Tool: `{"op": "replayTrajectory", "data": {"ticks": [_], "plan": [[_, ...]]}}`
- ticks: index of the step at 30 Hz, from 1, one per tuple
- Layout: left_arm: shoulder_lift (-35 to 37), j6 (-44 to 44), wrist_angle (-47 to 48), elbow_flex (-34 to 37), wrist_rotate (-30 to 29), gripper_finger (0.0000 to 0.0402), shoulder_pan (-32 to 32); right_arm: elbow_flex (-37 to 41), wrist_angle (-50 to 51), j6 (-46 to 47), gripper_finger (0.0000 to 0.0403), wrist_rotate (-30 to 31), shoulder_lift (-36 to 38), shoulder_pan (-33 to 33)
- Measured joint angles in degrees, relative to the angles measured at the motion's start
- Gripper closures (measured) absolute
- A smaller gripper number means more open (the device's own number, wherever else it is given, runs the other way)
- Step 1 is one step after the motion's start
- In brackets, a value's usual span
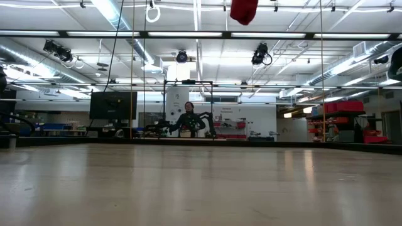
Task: Pick & Place Garden tools in Gardening bag
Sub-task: Put the red gloves into the white gardening bag
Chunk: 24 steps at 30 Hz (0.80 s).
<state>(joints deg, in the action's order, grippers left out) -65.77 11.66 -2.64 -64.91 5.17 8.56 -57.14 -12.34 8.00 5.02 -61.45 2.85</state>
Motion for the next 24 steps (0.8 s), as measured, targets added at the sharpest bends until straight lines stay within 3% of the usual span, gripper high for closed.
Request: {"op": "replayTrajectory", "data": {"ticks": [13,24], "plan": [[5.73,-0.17,6.05,-0.04,-1.61,0.0209,0.70,-0.02,14.97,-7.59,0.0360,-0.89,11.51,-0.07],[8.56,-0.31,7.44,-0.03,-2.64,0.0220,0.98,-0.02,22.08,-7.97,0.0360,-3.42,15.36,-0.07]]}}
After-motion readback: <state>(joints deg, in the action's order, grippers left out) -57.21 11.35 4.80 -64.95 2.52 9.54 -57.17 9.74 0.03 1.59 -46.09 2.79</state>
